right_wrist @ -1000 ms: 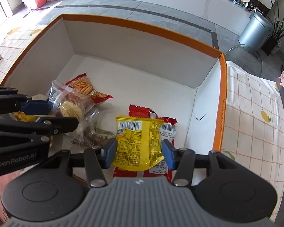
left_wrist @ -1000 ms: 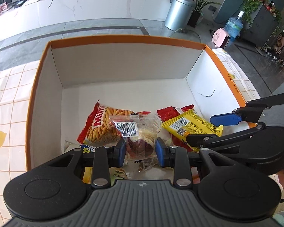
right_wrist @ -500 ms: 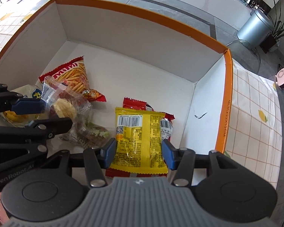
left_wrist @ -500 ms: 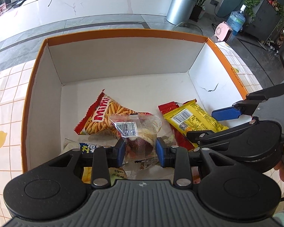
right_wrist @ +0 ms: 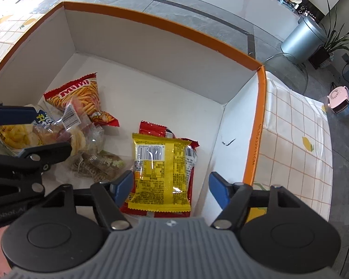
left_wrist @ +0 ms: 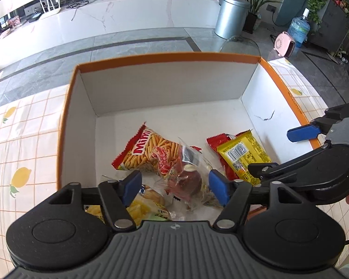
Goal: Organize snacks
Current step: 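Lower both bags into the box, open both grippers and withdraw, then move both open grippers back toward the remaining snacks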
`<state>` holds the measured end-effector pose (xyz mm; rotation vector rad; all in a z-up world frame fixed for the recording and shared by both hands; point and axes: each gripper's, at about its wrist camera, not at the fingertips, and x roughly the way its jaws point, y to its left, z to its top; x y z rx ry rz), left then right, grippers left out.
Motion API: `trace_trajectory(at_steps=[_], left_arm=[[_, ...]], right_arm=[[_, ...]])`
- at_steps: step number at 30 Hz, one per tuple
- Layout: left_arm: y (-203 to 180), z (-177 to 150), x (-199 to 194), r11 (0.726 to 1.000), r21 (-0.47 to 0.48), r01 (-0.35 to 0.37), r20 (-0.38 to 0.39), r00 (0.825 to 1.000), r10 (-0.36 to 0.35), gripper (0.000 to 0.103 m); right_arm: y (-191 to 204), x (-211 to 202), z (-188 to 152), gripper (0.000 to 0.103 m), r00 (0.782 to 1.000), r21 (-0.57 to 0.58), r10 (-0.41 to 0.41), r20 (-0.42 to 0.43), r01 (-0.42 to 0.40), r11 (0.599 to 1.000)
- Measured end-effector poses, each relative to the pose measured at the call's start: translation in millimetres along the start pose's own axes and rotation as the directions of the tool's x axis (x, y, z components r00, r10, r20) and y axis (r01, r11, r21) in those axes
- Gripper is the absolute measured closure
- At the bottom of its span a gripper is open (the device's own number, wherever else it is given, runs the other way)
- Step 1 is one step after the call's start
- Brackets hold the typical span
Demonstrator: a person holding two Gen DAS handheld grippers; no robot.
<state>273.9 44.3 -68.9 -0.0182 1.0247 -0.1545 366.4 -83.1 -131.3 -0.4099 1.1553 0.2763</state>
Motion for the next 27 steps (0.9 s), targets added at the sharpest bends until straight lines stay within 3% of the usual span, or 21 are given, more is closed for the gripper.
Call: trace_trajectory(at_steps=[4,11,14,20,24,27], left_arm=[[-3,-1,-11,1.0,0.012,-0.01,0.023,1.0,0.01,0.016],[-5,-14,-22,0.999,0.03,-0.035,0.037,0.999,0.034,0.016],[-1,-19,-30,1.0,0.008,-0.008,0.047,0.999,0.007,0.016],[6,-33,-58,0.998,-0.043,0.048,0.161,0.986,-0.04,0.016],[2,-45,-79,0.997,-0.013,0.072,0.243,0.968,-0.067,0.016],[-4,-57,-92,0.998,0.021,0.059,0.281,0.958,-0.063,0.015]], right_arm=[[-3,-15,-7,0.021,0.999,0.014,-0.011,0.046,0.01,1.0],[7,-44,-33,0.016,0.986,-0.039,-0.067,0.154,0.074,0.997],[9,-58,-45,0.013,0.977,-0.041,-0.073,0.202,0.083,0.996],[4,-91,-71,0.007,0.94,0.05,-0.051,0.338,0.036,0.998],[7,-109,-96,0.004,0.908,0.087,-0.003,0.42,-0.037,0.995],[18,-116,-115,0.004,0.891,0.079,0.002,0.453,-0.042,0.996]])
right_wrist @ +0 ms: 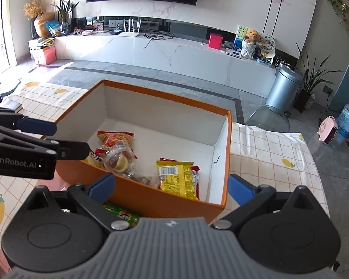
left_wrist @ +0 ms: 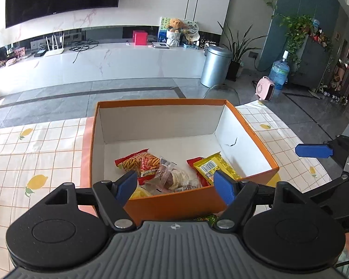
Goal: Organize snacks
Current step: 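Move both open grippers back toward the remaining snacks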
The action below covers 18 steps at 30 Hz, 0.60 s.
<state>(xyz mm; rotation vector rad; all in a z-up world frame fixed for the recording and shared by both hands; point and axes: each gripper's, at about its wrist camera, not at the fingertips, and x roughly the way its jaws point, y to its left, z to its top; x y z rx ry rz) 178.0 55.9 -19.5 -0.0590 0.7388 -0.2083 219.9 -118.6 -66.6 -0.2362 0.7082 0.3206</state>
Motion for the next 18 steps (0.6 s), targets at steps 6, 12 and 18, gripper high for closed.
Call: trace_trajectory(at_steps=[6,12,18], left_arm=[[-12,-24,-27,0.999,0.04,-0.003,0.039,0.999,0.002,0.015],[-21,-48,-44,0.999,0.031,-0.035,0.068,0.997,0.033,0.015],[-29,-70,-54,0.999,0.016,-0.037,0.058,0.998,0.036,0.015]], right_arm=[[17,-29,-34,0.004,0.997,0.006,-0.003,0.073,0.003,1.0],[24,-40,-70,0.004,0.998,0.081,-0.024,0.06,0.019,0.997],[33,-45,-105,0.004,0.999,0.134,-0.03,0.03,0.025,0.991]])
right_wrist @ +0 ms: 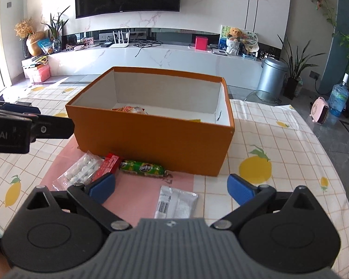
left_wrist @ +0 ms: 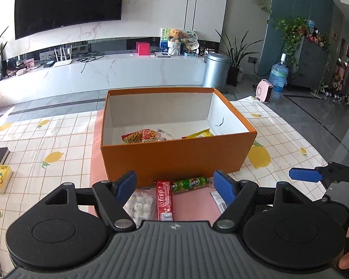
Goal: Organize snacks
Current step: 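Move both open grippers back toward the remaining snacks, then grasp the red wafer bar with the left gripper while the right gripper grasps the white-and-green wrapper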
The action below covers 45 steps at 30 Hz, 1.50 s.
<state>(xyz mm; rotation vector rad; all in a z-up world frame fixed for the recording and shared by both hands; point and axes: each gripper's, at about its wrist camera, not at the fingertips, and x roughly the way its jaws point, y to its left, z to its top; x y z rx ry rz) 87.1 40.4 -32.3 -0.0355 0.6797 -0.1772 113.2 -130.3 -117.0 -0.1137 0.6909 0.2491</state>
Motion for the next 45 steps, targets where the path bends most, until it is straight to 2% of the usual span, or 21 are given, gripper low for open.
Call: trace_trajectory(at_steps=[6,11,18,25,29,33,36,45], left_arm=[[-8,-17,4,1.0,0.024,-0.009,-0.043,0.999,0.01,0.015],[-3,-28,9,1.0,-0.016,0.011,-0.075,0.997,-0.012,0.017],[6,-41,23,0.999,-0.051,0.01,-0.101,0.995,-0.015,0.023],[19,-48,39,0.995,-0.099,0.001,-0.11,0.994,-0.012,0.023],[18,-50,48,0.994,-0.1,0.031,-0.112,0.993,-0.043,0.023],[10,-53,59,0.997,-0.065,0.042,-0.114,0.992,-0.049,0.035],[6,-55,68,0.998,-0.047,0.036,-0.12,0.992,-0.042,0.039],[6,-60,88,1.0,-0.019,0.0,-0.149,0.989,-0.002,0.048]], right_arm=[[-1,1,-29,0.004,0.999,0.03,-0.006,-0.035,0.007,1.0],[-12,8,-44,0.004,0.998,0.085,-0.013,-0.064,0.019,0.996],[-17,29,-50,0.004,0.993,0.128,-0.008,-0.114,0.022,0.992],[-27,53,-50,0.004,0.983,0.212,0.022,-0.18,0.017,0.977],[-32,62,-49,0.004,0.978,0.256,0.034,-0.204,0.02,0.967],[-29,71,-49,0.012,0.975,0.251,0.034,-0.217,0.022,0.968],[-26,76,-48,0.018,0.974,0.241,0.033,-0.223,0.023,0.97],[-7,83,-47,0.02,0.976,0.139,0.006,-0.219,0.025,0.99]])
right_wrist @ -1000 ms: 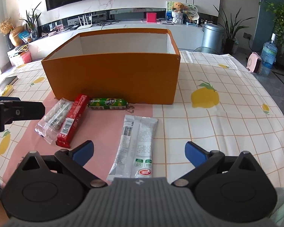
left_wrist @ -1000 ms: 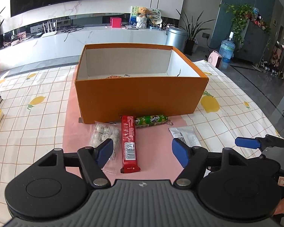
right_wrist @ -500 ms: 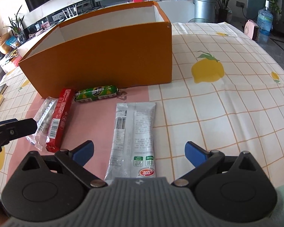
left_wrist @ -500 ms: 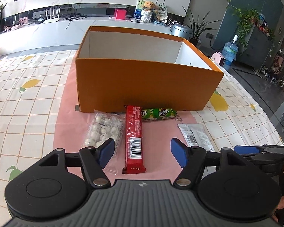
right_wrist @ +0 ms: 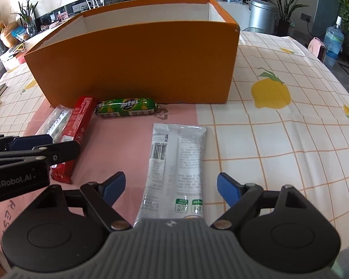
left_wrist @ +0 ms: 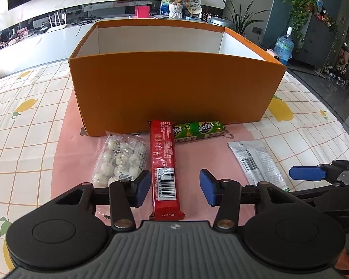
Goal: Organize snacks
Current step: 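Grasp the red wafer bar with the left gripper while the right gripper grasps the white-and-green wrapper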
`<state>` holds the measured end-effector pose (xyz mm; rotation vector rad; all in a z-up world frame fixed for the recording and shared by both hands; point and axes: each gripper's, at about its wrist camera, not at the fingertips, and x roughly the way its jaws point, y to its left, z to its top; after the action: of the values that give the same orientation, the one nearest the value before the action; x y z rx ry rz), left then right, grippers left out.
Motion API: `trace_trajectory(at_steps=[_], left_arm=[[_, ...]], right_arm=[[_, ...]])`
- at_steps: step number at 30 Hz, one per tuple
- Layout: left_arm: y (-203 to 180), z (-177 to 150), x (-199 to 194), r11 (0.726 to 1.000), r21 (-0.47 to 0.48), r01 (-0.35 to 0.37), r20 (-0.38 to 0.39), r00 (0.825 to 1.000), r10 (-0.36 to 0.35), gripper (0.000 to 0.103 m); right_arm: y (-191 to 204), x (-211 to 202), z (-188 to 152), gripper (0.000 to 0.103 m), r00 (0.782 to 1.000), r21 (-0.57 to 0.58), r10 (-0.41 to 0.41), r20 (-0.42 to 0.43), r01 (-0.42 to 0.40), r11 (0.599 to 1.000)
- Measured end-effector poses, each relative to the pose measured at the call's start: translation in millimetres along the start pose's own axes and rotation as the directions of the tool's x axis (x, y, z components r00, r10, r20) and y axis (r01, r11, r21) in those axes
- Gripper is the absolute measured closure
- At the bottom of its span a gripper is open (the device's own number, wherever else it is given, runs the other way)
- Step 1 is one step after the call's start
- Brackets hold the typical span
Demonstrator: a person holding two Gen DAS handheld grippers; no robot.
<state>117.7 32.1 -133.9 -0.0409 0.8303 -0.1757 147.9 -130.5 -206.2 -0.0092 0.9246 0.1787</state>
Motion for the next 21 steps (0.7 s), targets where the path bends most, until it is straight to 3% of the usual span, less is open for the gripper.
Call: trace_trajectory(at_steps=[3,13,21], left_arm=[[0,1,6,1.0,-0.001,-0.003,-0.014,1.0,0.003,0.052],[2,5,21,1.0,-0.012,-0.026,-0.044,0.999,0.026,0.053],[5,4,24,0.999,-0.025,-0.029,-0.062,0.998,0.028,0.071]], right_arm=[[3,4,1,0.022,1.0,-0.004,-0.006,-0.008,0.006,1.0],[13,13,2,0.027,0.999,-0.045,-0.027,-0.029,0.025,0.999],[15,10,-1,0.042,1.0,-0.059,-0.029,-0.007,0.029,0.998]])
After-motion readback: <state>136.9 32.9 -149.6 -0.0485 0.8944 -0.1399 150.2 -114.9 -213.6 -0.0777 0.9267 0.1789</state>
